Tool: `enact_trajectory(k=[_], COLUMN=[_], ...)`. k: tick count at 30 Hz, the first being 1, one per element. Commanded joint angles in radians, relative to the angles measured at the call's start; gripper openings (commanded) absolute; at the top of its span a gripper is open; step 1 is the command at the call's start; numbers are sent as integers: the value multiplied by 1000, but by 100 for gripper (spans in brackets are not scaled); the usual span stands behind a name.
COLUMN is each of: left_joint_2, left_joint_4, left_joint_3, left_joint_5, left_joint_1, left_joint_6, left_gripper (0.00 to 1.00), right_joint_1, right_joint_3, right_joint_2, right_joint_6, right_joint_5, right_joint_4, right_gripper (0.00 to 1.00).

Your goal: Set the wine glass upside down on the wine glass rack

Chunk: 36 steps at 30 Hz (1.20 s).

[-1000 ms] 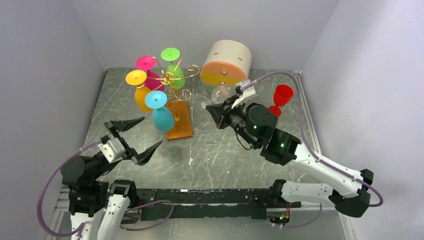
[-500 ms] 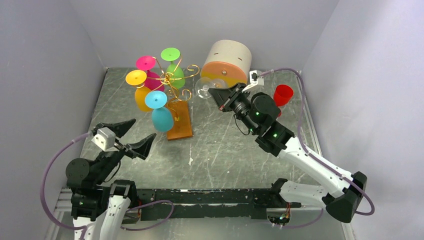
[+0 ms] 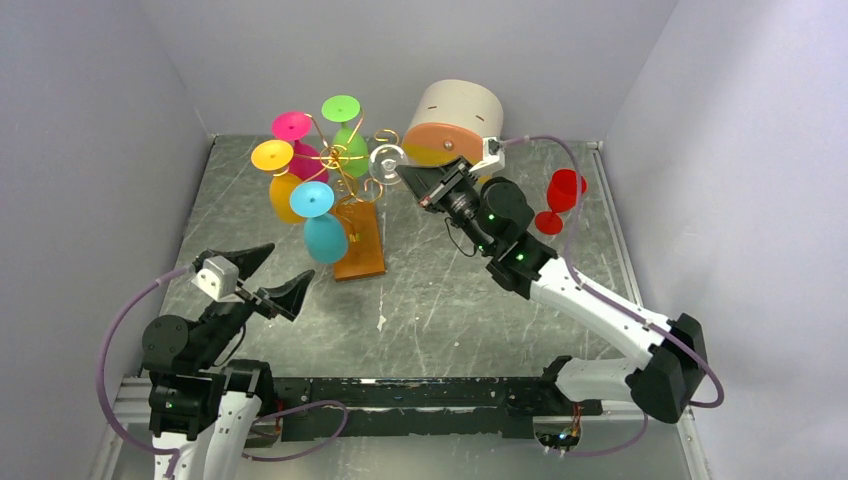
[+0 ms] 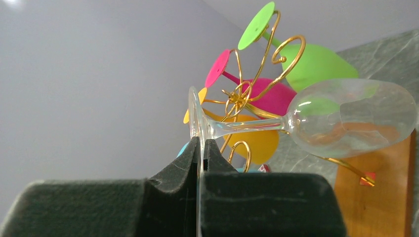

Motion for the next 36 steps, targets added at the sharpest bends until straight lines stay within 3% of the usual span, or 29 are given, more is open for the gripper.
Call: enact_trajectory(k=[1,17,36], left_joint_2=[-11,-14,-1], left_joint_4=[-11,-11,-5], left_joint_3=[-3,-8,-14], left_joint_5=[16,30,41], left_joint_1=[5,5,5], left_joint_6=[12,26,40], left_gripper=[99,99,99], right_joint_1=[-10,-10,-10], right_joint_3=[0,16,58], right_joint_2=[37,142,168], right_joint_6=[66,77,20], right_joint_5=[-38,-178,-280], right_joint_4=[137,208,158], right_gripper=[0,0,0])
